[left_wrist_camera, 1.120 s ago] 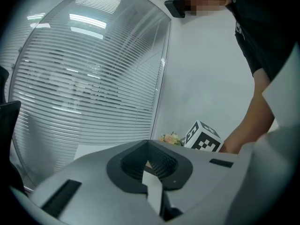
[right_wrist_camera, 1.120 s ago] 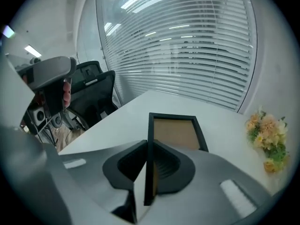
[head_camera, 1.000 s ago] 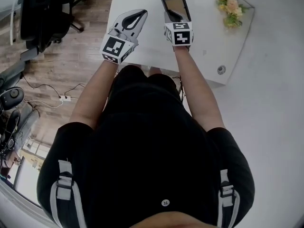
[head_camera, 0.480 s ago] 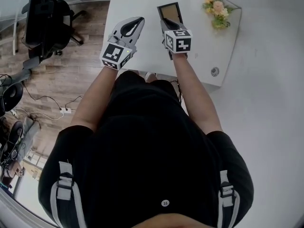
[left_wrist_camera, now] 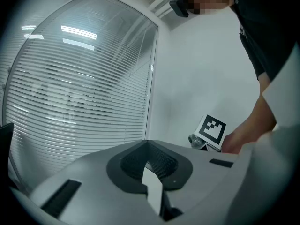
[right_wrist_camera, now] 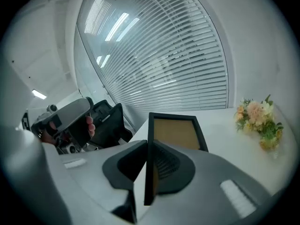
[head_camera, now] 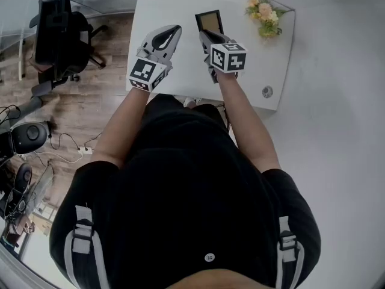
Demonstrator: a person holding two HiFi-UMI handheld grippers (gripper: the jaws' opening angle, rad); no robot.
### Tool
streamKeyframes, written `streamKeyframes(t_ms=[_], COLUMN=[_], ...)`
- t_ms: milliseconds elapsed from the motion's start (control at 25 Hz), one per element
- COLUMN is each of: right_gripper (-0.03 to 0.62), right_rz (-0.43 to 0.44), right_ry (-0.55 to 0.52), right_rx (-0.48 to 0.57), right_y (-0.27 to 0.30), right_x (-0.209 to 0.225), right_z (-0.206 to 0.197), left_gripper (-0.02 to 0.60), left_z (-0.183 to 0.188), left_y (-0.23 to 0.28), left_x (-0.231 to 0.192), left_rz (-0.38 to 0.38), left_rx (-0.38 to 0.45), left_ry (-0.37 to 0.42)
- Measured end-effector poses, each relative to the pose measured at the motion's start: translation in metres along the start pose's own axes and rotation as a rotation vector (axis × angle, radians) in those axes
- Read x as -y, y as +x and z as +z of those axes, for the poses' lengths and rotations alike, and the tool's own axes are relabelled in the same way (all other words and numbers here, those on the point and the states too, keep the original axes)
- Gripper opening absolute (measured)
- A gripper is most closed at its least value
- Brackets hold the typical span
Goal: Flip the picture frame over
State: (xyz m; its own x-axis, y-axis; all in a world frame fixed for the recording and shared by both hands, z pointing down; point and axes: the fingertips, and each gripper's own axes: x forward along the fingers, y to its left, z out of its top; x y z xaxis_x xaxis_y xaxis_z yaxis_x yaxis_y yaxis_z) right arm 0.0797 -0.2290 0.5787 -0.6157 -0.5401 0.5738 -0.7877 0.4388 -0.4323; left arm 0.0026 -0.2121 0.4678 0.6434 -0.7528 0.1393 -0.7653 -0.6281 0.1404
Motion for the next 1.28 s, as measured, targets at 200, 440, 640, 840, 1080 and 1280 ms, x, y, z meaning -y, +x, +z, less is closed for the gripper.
streamKeyframes(t_ms=[200, 440, 640, 840, 1080, 1280], right_gripper=[0.051, 0.051, 0.051, 0.051, 0.051, 0.051], right_rz=[0.038, 0.113, 0.145, 0.233, 0.339, 0.44], right_ry=[0.075, 0.205, 0.247, 0.367, 0.494, 0.615], right_rx=[0.021, 0.051, 0.061, 0.093, 0.107, 0.135], right_y=[-0.011, -0.017, -0.019, -0.021, -0.022, -0.024], right_x=[-0.005, -0.006, -0.008, -0.013, -0.017, -0.018], right_z=[0.006, 0.008, 0.009, 0.013, 0.008, 0.002], left_gripper=[0.003, 0.003, 0.003, 0.003, 0.003, 0.003], left_z=[0.008, 0.006, 0.0, -0.007, -0.012, -0.018], left_y=[0.003, 0.007, 0.007, 0.008, 0.006, 0.003], left_x=[0.005, 0.01, 0.009, 0.013, 0.016, 0.018], left_rz=[-0.009, -0.013, -0.01, -0.018, -0.025, -0.029], left_rx=[0.002, -0.006, -0.032, -0.029, -0.025, -0.024], left_ry=[0.008, 0.018, 0.017, 0.01, 0.006, -0.005])
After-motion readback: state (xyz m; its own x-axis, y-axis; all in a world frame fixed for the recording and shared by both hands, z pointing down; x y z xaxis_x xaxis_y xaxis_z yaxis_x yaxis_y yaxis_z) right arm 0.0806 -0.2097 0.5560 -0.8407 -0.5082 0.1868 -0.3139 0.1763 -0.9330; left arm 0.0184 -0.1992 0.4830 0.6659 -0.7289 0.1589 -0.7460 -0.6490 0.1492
